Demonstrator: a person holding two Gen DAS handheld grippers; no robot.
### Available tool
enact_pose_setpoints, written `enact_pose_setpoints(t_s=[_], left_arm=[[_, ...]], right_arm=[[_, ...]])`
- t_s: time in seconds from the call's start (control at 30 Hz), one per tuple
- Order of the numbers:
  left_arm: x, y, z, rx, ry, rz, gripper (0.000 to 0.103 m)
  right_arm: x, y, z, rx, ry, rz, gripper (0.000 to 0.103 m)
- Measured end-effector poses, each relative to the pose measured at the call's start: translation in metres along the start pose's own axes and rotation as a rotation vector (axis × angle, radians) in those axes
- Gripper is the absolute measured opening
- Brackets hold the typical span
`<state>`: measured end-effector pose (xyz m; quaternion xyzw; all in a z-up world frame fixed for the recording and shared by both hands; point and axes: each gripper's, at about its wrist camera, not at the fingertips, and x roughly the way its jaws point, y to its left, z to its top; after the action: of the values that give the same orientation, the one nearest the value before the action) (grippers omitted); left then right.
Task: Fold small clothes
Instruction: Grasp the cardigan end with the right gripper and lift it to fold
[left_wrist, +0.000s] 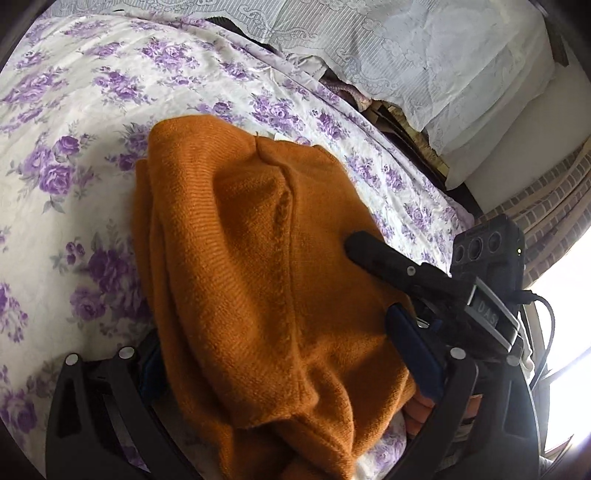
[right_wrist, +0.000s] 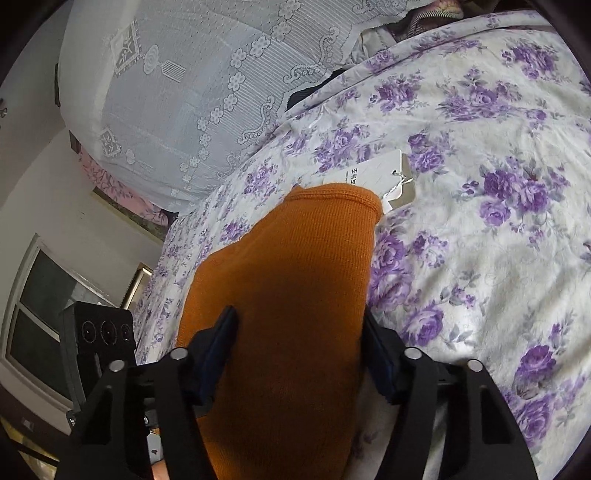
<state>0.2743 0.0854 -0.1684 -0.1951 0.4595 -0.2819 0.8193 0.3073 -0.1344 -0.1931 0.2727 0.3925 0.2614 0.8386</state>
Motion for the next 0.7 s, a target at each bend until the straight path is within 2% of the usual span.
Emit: enact_pose_setpoints(t_s=[0.17,0.33,0.57,0.63,0.7], left_arm=[[-0.003,0.004,-0.001,-0.009,-0.015,0.014,0.09],[0.0,-0.002,-0.003,0.021,-0.018,0.058,0.093],[-0.001,-0.004,-0.005,0.029,-0.021,0.064,0.092],[-0.003,-0.004,-0.005,0.026,-0.028,0.052,0.089],[-0.005,-0.002,-0.006,0.017,-0.035,0.039,0.081]], right_arm=[[0.002,0.001,-0.001,-0.01,0.011,-0.004,0.062],[0.005,0.01,-0.004,-0.057,0.012,-0.036,0.073],[0.008,0.013,-0.004,-0.07,0.017,-0.046,0.076],[0.006,0.011,-0.005,-0.061,0.012,-0.047,0.067],[0.003,0.009,-0.005,-0.053,0.001,-0.036,0.058]])
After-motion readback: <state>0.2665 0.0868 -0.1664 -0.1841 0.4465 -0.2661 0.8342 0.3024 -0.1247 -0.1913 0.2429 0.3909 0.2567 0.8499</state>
